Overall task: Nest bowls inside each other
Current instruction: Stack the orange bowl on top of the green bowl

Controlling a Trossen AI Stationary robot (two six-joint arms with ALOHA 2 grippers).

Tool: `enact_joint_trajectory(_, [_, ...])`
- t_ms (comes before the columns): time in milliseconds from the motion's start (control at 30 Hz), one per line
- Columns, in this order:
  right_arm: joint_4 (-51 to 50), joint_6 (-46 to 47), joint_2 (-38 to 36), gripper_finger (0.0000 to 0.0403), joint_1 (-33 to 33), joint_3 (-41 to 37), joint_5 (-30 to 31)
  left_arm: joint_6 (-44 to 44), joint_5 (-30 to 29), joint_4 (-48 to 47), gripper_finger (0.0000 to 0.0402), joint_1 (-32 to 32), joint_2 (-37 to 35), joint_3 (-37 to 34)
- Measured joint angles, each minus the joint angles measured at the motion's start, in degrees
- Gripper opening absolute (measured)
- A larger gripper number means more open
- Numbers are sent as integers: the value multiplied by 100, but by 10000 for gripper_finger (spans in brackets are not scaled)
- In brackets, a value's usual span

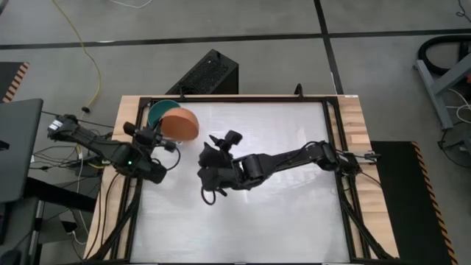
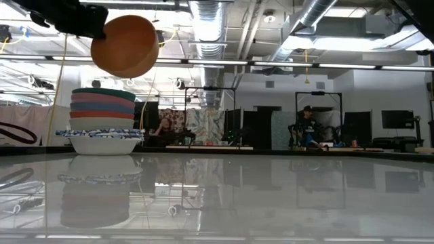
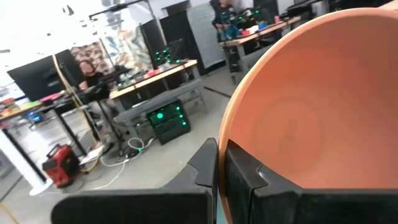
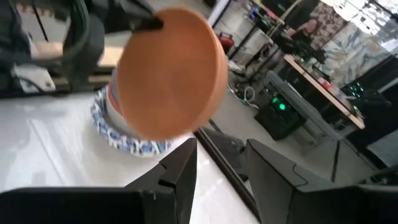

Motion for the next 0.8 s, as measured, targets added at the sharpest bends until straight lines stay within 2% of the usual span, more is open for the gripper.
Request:
enact_joint_trajectory(200, [1337,-1168,0,157,-408,-2,-966,217,0,2,0,68,-2,0])
enact_joint_trajectory(400, [1818,-1462,-1,158,-833,-53,-1641,402,0,2,0,68,0,0])
enact_joint_trajectory(600, [1916,-1671,2,158,-935,-66,-1718,865,0,38,0,68,-6,0])
enact_joint_trajectory(800, [2023,-2190,2,158,-878,-66,-1184,1654,0,562,0,-34,-7,0])
